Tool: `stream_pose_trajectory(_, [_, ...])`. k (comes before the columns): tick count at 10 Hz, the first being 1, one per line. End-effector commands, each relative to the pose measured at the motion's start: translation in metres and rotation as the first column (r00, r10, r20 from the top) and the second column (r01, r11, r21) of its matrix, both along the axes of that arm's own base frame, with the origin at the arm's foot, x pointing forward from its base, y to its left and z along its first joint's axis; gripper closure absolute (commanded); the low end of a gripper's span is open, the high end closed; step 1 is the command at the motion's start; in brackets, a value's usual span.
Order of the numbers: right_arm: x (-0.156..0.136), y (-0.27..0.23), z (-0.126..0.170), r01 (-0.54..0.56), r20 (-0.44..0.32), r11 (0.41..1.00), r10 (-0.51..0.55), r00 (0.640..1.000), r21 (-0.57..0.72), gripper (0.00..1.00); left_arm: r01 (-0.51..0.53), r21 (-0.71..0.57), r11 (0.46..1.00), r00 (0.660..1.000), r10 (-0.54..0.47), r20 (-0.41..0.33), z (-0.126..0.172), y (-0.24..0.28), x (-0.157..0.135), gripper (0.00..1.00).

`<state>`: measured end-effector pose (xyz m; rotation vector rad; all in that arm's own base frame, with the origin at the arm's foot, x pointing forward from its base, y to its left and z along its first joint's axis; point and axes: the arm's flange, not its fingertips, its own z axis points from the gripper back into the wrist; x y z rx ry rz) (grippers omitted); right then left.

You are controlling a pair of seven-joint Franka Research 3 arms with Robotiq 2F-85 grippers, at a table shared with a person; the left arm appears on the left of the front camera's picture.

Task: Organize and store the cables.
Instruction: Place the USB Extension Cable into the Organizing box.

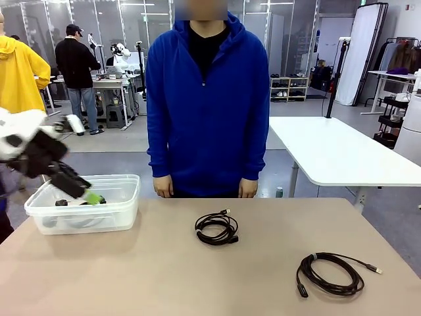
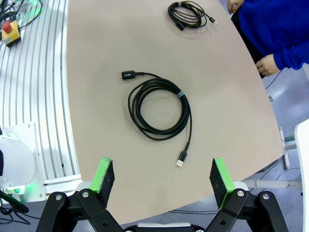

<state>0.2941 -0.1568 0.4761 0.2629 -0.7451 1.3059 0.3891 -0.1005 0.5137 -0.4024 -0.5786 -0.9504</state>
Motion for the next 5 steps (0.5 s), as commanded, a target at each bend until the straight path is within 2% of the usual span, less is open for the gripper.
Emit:
stream_pose_trajectory(1, [0.000,0.000,0.000,0.005,-0.006,1.000,-0.006,1.000,-0.011,0.00,-0.051,0.134,0.990,0.997,0.058,-0.052,0.015,-0.051,0.026,0.00])
stream_pose_trajectory(2, [0.000,0.000,0.000,0.005,-0.006,1.000,-0.006,1.000,-0.011,0.00,-0.076,0.180,0.981,0.994,0.088,-0.060,0.024,-0.081,0.035,0.00])
stream_pose_trajectory(3, [0.000,0.000,0.000,0.005,-0.006,1.000,-0.006,1.000,-0.011,0.00,-0.082,0.196,0.977,0.988,0.105,-0.110,0.030,-0.100,0.040,0.00])
stream_pose_trajectory(4, [0.000,0.000,0.000,0.005,-0.006,1.000,-0.006,1.000,-0.011,0.00,-0.088,0.230,0.969,0.987,0.116,-0.107,0.035,-0.117,0.047,0.00])
stream_pose_trajectory(5, [0.000,0.000,0.000,0.005,-0.006,1.000,-0.006,1.000,-0.011,0.00,-0.079,0.267,0.961,0.984,0.119,-0.136,0.035,-0.143,0.057,0.00])
